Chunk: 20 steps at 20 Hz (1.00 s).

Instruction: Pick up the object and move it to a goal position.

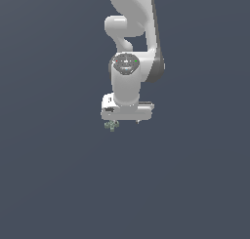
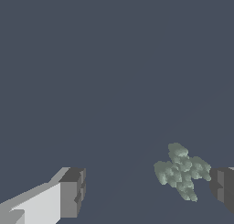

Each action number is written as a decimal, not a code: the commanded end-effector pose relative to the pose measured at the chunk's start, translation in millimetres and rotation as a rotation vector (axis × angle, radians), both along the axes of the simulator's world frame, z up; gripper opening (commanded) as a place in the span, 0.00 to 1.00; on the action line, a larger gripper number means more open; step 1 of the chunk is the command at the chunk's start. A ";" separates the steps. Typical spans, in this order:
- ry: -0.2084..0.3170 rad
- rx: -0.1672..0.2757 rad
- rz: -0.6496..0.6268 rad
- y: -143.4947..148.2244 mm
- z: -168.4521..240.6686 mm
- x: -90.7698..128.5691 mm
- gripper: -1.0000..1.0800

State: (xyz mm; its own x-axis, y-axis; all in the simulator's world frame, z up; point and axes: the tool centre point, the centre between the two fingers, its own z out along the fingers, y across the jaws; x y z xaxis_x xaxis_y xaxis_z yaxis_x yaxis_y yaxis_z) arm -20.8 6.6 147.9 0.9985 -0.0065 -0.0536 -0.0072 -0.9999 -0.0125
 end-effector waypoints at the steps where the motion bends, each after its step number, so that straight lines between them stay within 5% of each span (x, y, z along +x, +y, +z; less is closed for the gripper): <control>1: 0.000 0.000 0.000 0.0 0.0 0.0 0.96; 20: -0.015 0.000 -0.058 -10.6 5.8 -0.8 0.96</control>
